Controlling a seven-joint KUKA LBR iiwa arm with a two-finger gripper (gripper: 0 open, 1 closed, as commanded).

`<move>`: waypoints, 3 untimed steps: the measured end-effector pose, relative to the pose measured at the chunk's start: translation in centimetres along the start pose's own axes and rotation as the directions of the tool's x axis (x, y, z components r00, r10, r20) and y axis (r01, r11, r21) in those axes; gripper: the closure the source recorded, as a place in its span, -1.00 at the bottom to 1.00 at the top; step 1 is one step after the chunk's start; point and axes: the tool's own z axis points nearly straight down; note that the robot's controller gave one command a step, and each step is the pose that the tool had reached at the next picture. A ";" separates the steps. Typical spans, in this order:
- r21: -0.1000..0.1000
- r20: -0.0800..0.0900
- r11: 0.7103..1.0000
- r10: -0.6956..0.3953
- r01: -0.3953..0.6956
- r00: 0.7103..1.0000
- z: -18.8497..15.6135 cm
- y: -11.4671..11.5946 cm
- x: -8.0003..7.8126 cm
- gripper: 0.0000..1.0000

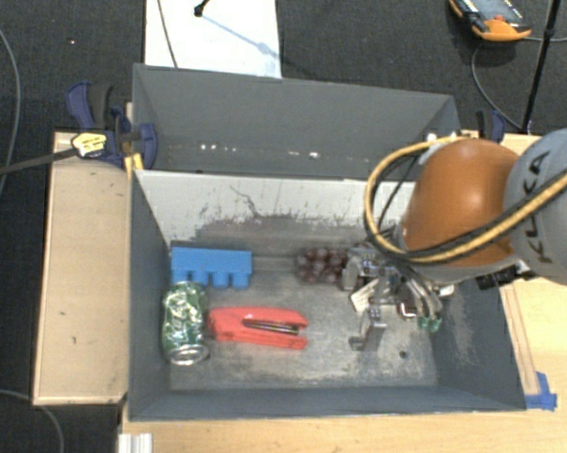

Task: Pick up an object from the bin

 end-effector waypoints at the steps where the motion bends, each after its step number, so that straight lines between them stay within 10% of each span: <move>1: -0.003 -0.014 1.000 -0.026 0.026 1.000 6.1 2.9 0.6 -1.00; 2: 0.000 -0.011 0.995 -0.096 0.096 0.995 9.3 8.3 0.3 -1.00; 3: -0.006 -0.007 0.977 -0.215 0.215 0.977 12.4 9.5 -0.1 1.00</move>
Offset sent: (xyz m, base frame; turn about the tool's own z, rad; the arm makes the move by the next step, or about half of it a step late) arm 0.0041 0.1240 -0.1109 -0.1663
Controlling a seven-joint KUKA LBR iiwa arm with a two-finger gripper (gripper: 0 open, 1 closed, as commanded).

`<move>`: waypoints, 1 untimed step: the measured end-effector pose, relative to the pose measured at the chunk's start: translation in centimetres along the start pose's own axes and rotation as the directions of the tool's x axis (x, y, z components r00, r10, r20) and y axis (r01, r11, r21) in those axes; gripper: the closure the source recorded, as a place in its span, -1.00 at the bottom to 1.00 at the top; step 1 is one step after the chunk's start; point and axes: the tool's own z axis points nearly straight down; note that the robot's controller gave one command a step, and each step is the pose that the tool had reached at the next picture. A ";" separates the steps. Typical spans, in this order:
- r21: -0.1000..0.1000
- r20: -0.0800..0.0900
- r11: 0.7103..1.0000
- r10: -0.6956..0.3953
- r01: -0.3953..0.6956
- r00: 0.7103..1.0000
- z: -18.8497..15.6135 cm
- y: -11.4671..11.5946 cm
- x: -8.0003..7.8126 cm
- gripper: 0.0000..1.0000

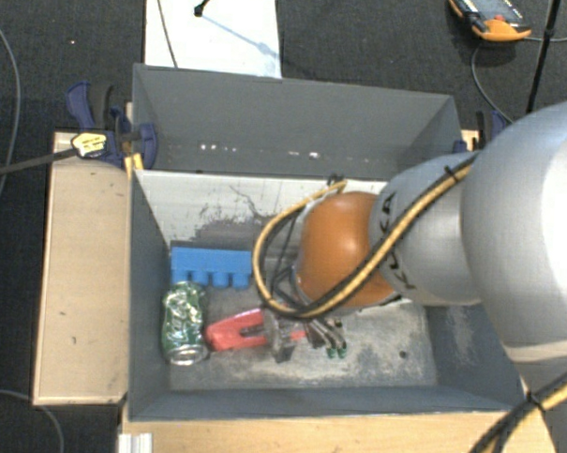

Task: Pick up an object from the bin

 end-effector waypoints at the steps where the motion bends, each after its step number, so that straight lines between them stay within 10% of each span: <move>1: 0.001 -0.002 1.000 -0.003 0.003 1.000 0.1 0.0 0.1 -1.00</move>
Offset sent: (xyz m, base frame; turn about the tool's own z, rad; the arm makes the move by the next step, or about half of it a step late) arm 0.0000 0.0000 0.0000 0.0000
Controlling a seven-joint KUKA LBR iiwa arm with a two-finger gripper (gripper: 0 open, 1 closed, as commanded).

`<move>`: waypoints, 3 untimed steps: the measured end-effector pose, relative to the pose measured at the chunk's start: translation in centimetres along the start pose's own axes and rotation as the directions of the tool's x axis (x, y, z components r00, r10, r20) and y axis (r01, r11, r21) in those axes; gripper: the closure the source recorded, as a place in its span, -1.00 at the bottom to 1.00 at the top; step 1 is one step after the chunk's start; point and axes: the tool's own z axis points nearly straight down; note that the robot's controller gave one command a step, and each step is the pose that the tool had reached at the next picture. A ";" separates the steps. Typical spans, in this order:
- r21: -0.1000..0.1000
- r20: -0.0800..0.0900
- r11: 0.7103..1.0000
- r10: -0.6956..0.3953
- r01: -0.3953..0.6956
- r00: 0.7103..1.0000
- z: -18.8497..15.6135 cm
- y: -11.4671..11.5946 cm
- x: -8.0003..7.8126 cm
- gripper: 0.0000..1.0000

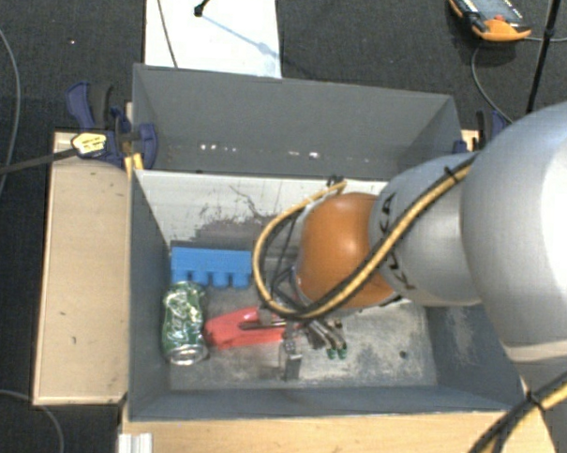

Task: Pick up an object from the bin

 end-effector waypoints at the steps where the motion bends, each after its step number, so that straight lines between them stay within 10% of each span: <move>1: 0.000 0.000 1.000 -0.001 0.001 1.000 0.0 0.0 0.0 -1.00; 3: 0.000 0.003 0.999 0.043 -0.043 0.999 -0.2 1.0 0.4 -1.00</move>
Offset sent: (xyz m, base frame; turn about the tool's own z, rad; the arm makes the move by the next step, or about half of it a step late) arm 0.0200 -0.0057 0.0075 -0.0218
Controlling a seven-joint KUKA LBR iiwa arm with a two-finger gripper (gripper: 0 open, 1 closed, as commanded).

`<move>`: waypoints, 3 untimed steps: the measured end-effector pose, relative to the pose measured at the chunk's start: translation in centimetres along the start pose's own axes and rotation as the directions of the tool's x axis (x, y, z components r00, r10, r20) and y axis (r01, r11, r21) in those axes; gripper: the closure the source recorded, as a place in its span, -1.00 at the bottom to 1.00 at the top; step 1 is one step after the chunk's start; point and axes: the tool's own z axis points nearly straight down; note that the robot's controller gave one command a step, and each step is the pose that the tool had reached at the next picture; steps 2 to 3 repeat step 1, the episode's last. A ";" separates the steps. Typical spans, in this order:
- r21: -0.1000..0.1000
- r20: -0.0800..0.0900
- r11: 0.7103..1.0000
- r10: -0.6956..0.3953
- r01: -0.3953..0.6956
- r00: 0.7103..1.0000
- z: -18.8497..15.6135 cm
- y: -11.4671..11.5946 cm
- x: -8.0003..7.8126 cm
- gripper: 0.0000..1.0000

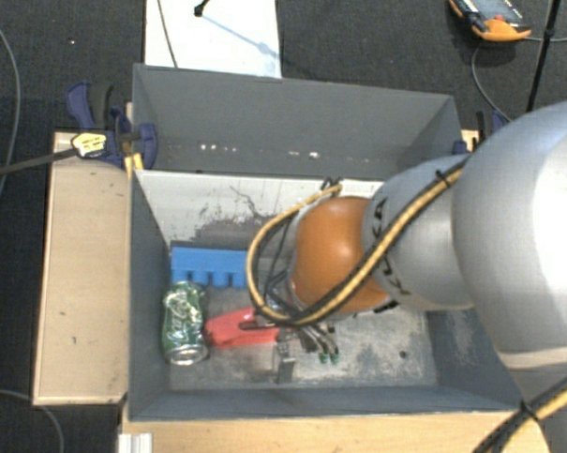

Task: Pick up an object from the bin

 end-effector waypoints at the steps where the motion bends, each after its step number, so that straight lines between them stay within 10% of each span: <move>1: 0.001 0.006 0.995 -0.104 0.104 0.995 -1.5 0.0 -1.1 1.00; 3: 0.001 0.006 0.995 -0.104 0.104 0.995 -1.5 0.0 -1.1 1.00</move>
Offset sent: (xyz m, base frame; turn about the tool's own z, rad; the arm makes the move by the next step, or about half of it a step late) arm 0.0000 0.0000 0.0000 0.0000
